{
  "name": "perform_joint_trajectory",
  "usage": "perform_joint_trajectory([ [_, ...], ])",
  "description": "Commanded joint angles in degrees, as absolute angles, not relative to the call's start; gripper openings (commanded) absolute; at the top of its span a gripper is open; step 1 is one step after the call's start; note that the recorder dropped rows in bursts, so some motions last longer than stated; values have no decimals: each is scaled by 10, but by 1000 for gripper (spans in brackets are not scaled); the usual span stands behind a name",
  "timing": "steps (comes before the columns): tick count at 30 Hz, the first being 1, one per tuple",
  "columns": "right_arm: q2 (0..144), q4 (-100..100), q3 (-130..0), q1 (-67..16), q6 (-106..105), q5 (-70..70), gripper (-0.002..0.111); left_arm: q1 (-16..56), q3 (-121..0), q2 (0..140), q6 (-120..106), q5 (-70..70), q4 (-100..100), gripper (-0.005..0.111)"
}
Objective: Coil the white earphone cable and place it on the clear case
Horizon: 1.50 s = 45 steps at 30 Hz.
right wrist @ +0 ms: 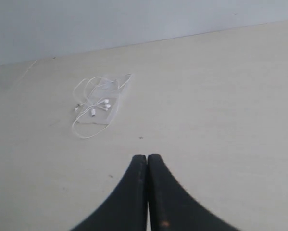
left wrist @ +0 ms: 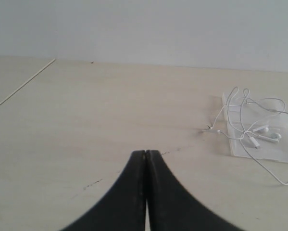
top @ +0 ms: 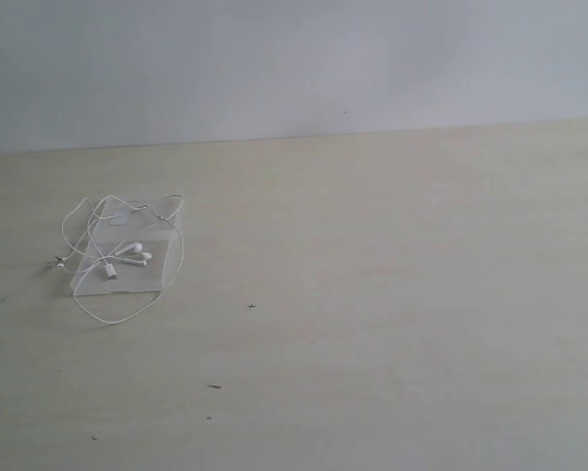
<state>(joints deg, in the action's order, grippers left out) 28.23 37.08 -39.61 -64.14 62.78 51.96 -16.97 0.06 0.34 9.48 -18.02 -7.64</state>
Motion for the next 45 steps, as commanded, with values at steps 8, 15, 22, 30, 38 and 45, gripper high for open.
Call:
perform_joint_trajectory([
  [8, 280, 367, -393, -418, 602, 521, 0, -166, 0, 0, 91, -178, -73, 0],
  [15, 280, 368, -294, -360, 600, 177, 0, -166, 0, 0, 91, -178, -73, 0],
  [22, 273, 329, -153, -214, 629, -105, 0, -166, 0, 0, 91, -178, -73, 0],
  [30, 155, 333, -85, -173, 650, -105, 0, -166, 0, 0, 91, -178, -73, 0],
  [38, 72, 333, -73, -173, 645, -93, 0, -166, 0, 0, 91, -178, -73, 0],
  [45, 73, 333, -73, -173, 645, -91, 0, -166, 0, 0, 91, -178, -73, 0],
])
